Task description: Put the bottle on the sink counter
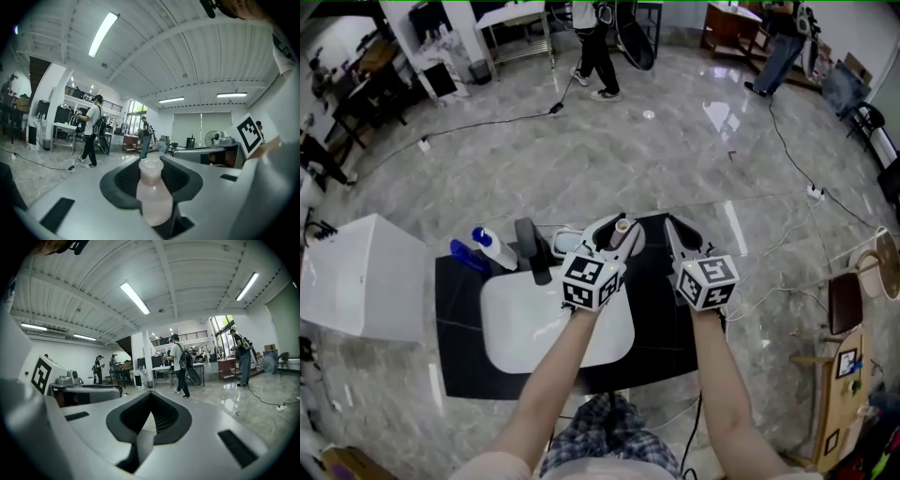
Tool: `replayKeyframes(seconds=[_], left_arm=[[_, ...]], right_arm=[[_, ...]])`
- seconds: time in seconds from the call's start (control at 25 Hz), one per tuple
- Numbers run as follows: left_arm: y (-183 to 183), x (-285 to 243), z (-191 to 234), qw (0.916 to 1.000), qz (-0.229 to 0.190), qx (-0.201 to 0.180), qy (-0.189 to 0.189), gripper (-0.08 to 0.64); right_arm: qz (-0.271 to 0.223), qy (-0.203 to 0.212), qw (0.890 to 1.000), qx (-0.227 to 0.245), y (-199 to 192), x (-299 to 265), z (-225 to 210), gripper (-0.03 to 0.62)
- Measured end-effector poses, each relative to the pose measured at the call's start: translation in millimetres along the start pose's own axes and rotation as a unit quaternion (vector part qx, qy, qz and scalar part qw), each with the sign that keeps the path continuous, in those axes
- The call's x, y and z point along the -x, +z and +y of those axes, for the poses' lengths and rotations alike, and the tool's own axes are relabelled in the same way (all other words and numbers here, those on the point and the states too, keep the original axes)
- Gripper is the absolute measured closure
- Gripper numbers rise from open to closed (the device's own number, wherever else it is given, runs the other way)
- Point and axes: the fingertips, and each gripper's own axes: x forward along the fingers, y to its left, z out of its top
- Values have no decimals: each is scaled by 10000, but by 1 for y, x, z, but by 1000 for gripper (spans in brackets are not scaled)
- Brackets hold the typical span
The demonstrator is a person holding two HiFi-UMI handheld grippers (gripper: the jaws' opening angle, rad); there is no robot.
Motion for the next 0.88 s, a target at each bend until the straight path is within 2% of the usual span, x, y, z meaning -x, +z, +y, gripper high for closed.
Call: replayKeyframes(seconds=[0.2,0.44,0.68,0.88], left_arm=[[-31,-33,11,9999,94,-76,70,416],[-88,-59,18,9992,388,-47,60,416],[-127,-74,25,9975,692,5,112,416],[-130,-83,25,9964,826,-59,181,416]], right_arm=[[74,-97,9998,-161,-33,-30,-25,578],[273,-402,9983,-316,-90,-50,-47,578],[497,-474,9971,-340,-119,-50,-59,578],[574,-441,9969,-312,-117,-39,-65,578]])
